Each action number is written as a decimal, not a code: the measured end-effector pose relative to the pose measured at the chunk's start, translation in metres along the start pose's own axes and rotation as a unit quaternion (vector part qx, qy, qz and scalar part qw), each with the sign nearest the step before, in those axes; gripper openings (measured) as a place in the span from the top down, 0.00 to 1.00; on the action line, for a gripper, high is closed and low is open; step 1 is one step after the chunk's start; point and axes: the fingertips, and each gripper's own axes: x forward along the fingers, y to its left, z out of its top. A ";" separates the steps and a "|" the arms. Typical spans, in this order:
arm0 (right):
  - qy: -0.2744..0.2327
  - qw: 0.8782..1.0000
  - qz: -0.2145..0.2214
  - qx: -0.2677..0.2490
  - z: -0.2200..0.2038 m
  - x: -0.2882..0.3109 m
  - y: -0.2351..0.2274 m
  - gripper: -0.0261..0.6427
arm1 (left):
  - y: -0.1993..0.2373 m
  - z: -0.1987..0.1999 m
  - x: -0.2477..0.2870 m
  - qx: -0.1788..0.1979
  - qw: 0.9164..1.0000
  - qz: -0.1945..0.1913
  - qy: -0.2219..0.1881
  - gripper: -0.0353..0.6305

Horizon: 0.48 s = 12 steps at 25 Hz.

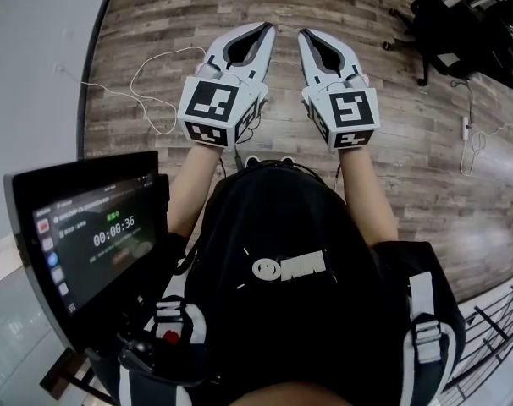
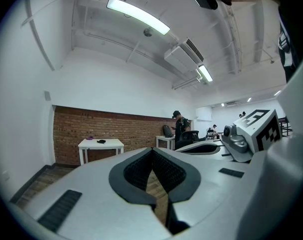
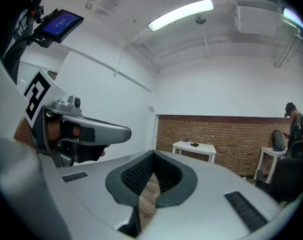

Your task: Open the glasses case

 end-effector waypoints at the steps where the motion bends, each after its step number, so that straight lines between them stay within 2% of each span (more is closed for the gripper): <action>1: -0.001 1.000 0.000 0.000 0.000 0.001 0.000 0.96 | 0.001 0.000 0.000 0.000 1.000 0.001 -0.001 0.94; 12: -0.009 1.000 0.005 -0.008 0.005 0.017 0.000 0.96 | 0.014 -0.001 0.006 0.000 1.000 0.005 -0.005 0.94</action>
